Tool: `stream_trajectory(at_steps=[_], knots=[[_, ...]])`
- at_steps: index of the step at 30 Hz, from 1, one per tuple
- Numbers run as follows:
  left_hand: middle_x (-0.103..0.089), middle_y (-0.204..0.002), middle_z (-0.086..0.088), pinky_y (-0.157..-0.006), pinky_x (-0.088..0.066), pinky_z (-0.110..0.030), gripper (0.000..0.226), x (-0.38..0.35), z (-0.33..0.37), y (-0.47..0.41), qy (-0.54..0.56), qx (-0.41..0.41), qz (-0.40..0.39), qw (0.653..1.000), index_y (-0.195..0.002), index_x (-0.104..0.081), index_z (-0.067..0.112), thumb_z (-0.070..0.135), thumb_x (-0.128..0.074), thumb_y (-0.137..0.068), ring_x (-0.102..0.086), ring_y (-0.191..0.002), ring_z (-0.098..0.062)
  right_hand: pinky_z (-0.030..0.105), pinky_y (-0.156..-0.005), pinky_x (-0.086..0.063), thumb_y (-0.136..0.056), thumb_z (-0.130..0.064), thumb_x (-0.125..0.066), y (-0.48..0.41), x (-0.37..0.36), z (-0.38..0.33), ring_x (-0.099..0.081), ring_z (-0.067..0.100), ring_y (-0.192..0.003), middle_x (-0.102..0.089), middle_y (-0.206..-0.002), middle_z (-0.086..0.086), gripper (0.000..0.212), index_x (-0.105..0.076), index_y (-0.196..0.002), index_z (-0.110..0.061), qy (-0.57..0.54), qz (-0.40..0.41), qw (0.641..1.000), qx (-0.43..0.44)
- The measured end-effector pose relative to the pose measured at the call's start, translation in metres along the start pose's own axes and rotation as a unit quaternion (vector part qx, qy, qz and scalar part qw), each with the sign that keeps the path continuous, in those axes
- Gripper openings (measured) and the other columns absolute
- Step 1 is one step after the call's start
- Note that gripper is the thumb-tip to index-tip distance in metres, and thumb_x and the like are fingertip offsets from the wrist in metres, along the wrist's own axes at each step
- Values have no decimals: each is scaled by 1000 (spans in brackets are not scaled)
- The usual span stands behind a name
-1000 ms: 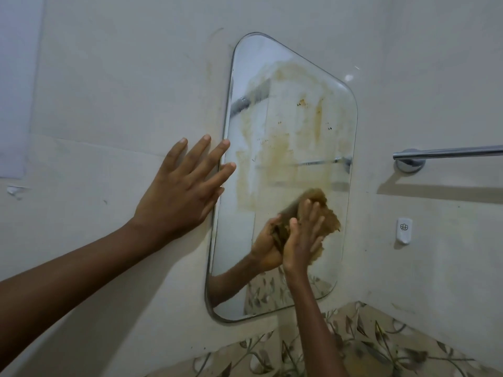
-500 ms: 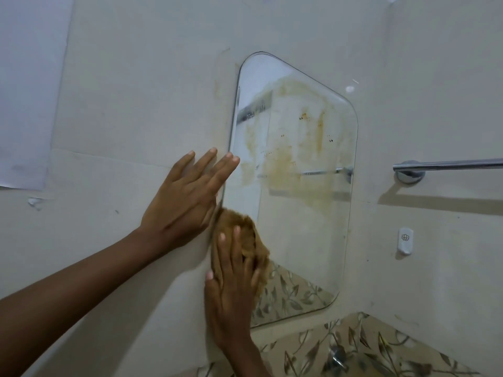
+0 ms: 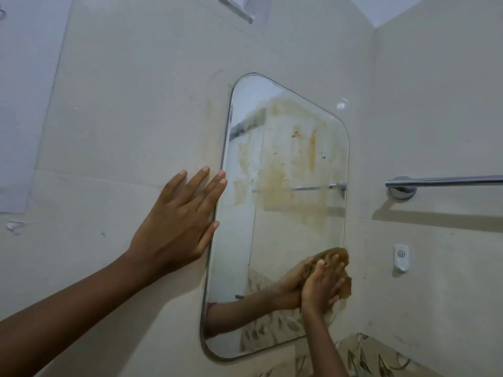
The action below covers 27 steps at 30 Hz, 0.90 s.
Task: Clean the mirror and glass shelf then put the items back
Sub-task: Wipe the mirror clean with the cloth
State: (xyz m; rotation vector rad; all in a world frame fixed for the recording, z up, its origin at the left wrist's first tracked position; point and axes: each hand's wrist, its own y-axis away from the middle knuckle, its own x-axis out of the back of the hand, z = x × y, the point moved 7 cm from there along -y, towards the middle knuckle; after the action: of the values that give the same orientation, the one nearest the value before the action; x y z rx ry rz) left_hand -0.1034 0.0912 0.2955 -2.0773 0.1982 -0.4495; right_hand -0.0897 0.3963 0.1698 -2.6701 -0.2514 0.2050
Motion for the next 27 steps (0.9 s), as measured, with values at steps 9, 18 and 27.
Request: stream_trajectory(at_steps=[9,18,27], knots=[[-26,-154,-12,-114,-20,-50,65,0,0,0,11,-1,9,1000,-146,-22,5,38,-31,-91,-23,-143,-30,50,-116,8,-86,-55,-12,-19,-23,-106,8,16,-145,0,-158,-10,61,-8,-145,-39,-21,-36,994,103],[-21,-155,-10,-115,-20,-45,71,7,-2,1,114,2,54,992,-148,-12,8,21,-38,-83,-21,-143,-25,44,-111,20,-84,-59,-5,82,-62,-223,21,13,-142,19,-148,-22,56,8,-138,-46,36,-113,914,388],[-25,-154,-5,-115,-21,-42,65,11,-5,2,179,7,83,980,-147,-18,15,18,-34,-85,-22,-142,-22,49,-113,10,-96,-50,-6,162,-62,-144,6,22,-146,4,-159,-3,55,-8,-147,-30,129,-103,860,483]])
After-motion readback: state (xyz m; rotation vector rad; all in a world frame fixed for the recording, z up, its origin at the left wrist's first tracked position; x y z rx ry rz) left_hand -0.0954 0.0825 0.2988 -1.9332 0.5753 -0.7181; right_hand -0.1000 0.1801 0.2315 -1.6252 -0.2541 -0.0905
